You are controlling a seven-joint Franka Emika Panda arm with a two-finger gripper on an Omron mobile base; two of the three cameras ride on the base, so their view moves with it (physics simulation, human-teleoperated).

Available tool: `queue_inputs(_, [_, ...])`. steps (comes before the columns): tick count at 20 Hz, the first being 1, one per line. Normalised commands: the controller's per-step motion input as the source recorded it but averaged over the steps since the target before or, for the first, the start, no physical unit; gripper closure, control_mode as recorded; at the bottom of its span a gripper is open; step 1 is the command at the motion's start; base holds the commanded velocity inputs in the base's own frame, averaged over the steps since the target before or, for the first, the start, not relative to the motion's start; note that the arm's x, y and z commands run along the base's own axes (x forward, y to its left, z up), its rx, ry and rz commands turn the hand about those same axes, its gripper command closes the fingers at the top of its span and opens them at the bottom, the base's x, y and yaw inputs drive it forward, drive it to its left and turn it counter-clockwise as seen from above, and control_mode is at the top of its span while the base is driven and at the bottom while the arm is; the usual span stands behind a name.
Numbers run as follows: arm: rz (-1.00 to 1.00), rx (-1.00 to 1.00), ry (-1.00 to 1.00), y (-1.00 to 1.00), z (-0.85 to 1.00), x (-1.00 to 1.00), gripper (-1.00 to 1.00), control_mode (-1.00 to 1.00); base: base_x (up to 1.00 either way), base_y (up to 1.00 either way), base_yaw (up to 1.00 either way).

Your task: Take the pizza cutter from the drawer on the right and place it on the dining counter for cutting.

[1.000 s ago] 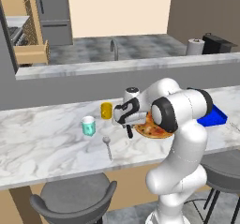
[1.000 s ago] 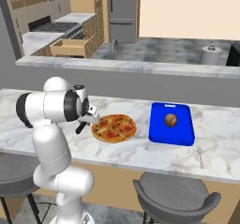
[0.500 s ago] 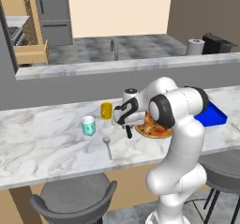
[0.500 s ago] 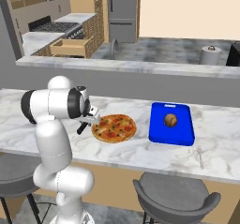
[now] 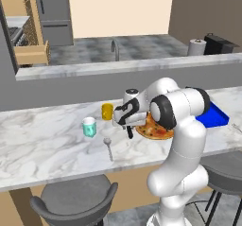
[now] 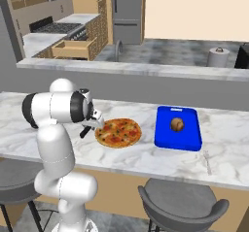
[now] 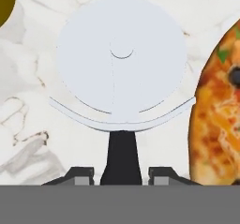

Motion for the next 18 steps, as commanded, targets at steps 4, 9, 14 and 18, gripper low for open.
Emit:
queue_inputs(4, [0.0, 0.0, 0.0, 0.0, 0.0, 0.0, -1.0, -1.0, 0.0, 0.0, 0.0])
queue_inputs(9, [0.0, 0.0, 0.0, 0.0, 0.08, 0.0, -1.0, -1.0, 0.0, 0.0, 0.0])
queue_inputs(14, [0.0, 0.0, -0.03, 0.0, 0.63, -0.18, -1.0, -1.0, 0.0, 0.0, 0.0])
queue_inputs(18, [0.0, 0.0, -0.05, 0.0, 0.79, -0.25, -1.0, -1.0, 0.0, 0.0, 0.0])
